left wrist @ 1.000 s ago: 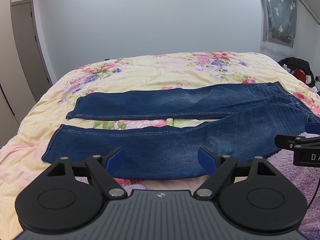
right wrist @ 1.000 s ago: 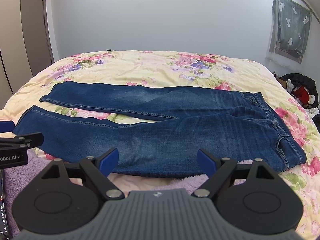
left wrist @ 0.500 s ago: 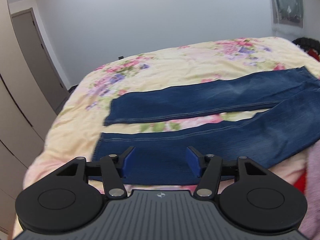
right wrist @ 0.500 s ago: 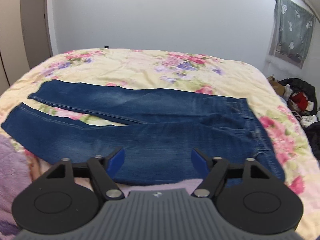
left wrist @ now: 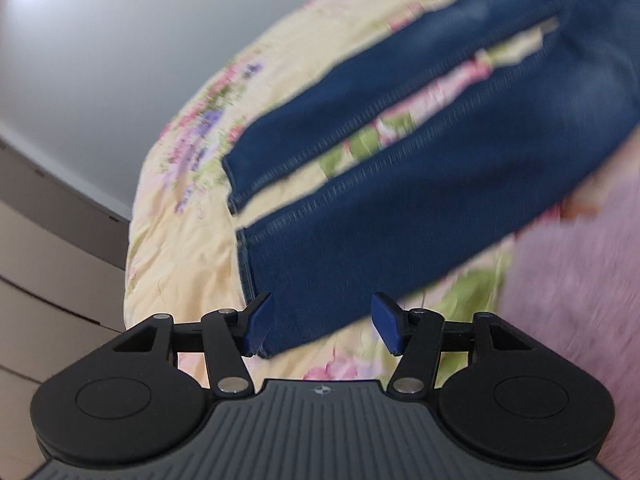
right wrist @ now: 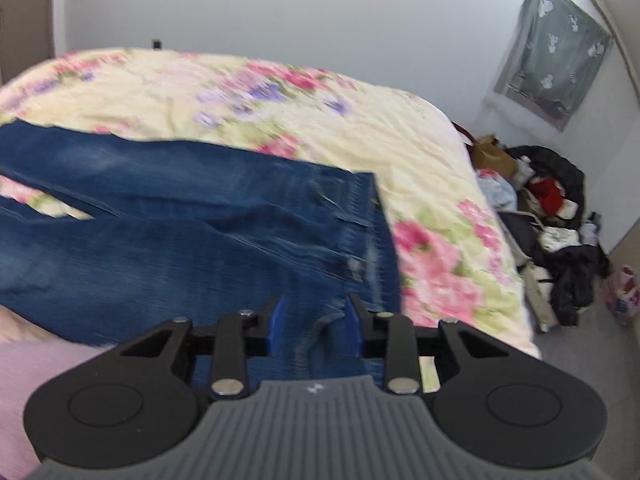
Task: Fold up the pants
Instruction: 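Grasp the jeans waistband with the right tool while the left tool grasps a leg hem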
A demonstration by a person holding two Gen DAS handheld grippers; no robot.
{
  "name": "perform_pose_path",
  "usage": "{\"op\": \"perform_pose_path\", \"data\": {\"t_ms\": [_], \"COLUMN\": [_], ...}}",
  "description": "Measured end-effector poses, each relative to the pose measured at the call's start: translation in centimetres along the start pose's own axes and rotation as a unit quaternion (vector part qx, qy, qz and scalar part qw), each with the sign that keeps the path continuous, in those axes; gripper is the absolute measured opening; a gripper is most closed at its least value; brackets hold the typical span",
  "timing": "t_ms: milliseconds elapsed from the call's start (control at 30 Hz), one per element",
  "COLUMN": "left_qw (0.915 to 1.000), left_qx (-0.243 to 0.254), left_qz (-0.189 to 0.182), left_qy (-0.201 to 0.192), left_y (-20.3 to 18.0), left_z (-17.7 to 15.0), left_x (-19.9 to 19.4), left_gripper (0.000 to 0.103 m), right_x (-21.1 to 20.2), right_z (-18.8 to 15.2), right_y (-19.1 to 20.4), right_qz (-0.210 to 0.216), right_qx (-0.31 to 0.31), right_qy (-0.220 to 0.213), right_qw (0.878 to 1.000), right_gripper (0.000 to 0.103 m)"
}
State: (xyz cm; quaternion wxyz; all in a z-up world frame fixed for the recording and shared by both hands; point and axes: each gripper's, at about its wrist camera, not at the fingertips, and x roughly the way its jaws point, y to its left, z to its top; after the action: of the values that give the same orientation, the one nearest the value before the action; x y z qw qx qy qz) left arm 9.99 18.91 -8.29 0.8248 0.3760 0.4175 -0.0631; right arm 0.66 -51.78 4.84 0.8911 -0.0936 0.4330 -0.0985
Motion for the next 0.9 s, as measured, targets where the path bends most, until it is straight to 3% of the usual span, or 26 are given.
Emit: {"op": "perform_pose_path", "data": {"t_ms": [167,333,600,700,767,867,900], "left_qw": [0.9948,0.9878,0.9788,0.9789,0.9822,0.9873,0.9884], "left_qx": [0.085,0.135,0.19,0.18,0.158,0.123,0.109], "left_qz": [-0.014,-0.014,0.053,0.074,0.082,0.085,0.091], "left_qy": [0.053,0.075,0.055,0.061,0.061,0.054,0.053], "left_y": [-1.2,-2.0,-3.5,-3.9,-3.8,-3.3,-3.1], "left_z": [-2.2,-3.6,-2.5,-1.5,-0.9,-0.6,-0.4], "left_x": [3.5,6.3,9.4,10.8,10.9,9.9,9.6], "left_gripper": [0.067,0.073,0.075,0.075,0.068,0.045,0.027], "right_x": [3.2,6.1,7.4,7.8,8.0,8.0,8.0], "right_z": [-2.6,-5.1,-6.2,-6.3,-6.4,-6.8,-7.0], "right_y": [-2.4,-3.0,-1.5,-0.6,0.0,0.9,1.2], "right_qz": [-0.049,-0.085,-0.09,-0.081,-0.071,-0.053,-0.048], "right_qx": [0.005,0.024,0.0,-0.029,-0.045,-0.073,-0.083], "right_qy": [0.032,0.074,0.091,0.086,0.081,0.074,0.07], "right_qw": [0.998,0.993,0.992,0.993,0.993,0.993,0.993], "right_gripper": [0.027,0.027,0.035,0.035,0.035,0.035,0.034]}}
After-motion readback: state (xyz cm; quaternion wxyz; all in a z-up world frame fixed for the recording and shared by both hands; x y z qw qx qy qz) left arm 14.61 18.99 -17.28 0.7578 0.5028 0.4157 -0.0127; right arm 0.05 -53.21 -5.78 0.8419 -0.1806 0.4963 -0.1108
